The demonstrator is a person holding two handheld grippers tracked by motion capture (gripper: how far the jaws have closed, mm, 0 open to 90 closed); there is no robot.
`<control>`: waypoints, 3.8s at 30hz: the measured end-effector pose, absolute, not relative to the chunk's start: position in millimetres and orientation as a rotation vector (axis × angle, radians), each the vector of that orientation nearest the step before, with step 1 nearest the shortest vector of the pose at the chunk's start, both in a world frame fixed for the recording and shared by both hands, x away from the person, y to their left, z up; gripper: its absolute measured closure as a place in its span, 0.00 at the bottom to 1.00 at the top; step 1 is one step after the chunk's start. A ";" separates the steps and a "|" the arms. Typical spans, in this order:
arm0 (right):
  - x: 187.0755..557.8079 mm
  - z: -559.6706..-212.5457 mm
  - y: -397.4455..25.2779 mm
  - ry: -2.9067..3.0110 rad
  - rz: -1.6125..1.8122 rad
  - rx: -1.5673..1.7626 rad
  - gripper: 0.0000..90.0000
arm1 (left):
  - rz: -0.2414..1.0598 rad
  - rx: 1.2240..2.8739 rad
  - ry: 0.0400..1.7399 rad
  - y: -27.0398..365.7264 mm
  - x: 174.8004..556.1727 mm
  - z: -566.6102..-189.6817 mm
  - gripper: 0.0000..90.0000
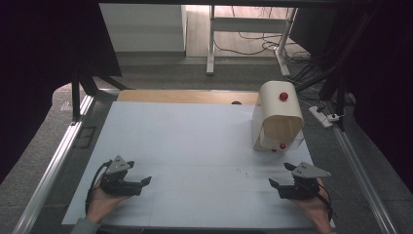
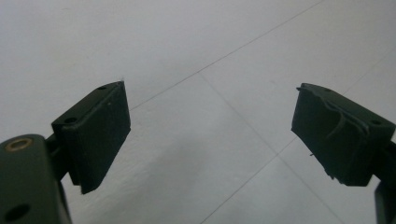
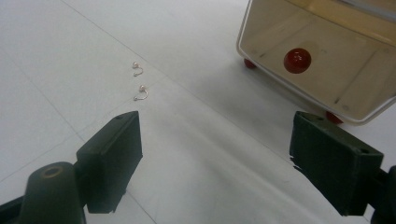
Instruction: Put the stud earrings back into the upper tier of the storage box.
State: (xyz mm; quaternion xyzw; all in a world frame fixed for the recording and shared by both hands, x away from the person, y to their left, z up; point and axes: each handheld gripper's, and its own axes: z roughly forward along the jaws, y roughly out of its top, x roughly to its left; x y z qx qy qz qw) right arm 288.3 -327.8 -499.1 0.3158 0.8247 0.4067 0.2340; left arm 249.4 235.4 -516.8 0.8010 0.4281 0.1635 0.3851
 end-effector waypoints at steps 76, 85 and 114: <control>345.2 -496.8 -209.8 2.549 0.966 0.780 0.46 | 0.438 2.081 1.030 229.4 241.3 -518.1 0.15; 352.0 -505.7 -208.7 2.590 0.897 0.775 0.52 | 0.434 2.085 1.033 228.9 241.7 -519.0 0.15; 360.3 -514.1 -206.5 2.702 0.884 0.745 0.92 | 0.424 2.082 1.027 228.8 241.2 -519.0 0.15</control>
